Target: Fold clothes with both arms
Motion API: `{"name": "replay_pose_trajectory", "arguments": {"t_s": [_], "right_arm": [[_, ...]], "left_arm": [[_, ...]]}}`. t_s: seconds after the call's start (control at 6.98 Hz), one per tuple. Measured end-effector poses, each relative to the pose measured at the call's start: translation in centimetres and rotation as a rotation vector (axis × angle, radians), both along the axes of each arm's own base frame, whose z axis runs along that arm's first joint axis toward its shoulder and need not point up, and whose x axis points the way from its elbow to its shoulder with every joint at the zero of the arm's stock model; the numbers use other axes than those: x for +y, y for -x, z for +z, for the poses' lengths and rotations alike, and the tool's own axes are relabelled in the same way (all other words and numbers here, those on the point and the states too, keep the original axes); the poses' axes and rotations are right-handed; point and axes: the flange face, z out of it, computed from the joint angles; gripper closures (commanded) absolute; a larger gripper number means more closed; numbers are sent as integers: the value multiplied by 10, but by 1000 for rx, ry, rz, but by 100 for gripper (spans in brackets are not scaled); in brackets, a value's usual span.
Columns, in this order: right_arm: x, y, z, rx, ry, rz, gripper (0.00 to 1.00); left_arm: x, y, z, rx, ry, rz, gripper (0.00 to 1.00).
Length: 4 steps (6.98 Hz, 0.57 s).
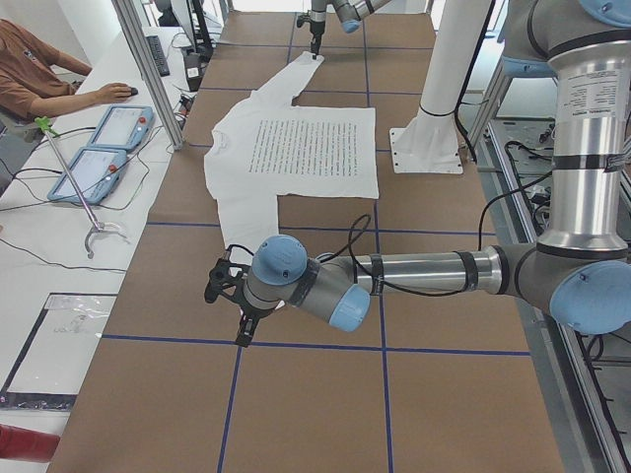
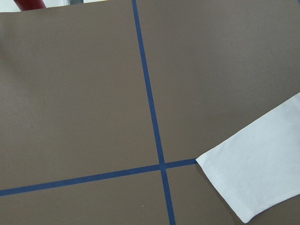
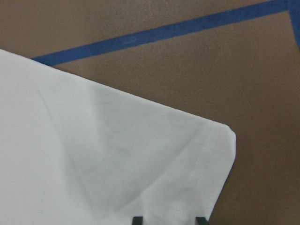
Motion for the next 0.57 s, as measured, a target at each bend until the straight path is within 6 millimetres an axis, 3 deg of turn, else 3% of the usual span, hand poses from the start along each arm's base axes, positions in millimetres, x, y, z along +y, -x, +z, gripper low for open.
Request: {"name": "replay_pose_trajectory", "arguments": {"t_s": [0.29,0.57], "right_arm": [[6,-2,-1,-11,-1,-2,100],[18,-8,-22,-39,-37,-4,100]], "left_arm": [[0,0,-2,0,-3,0,0],[0,0,-3,1,-5,1,0]]}}
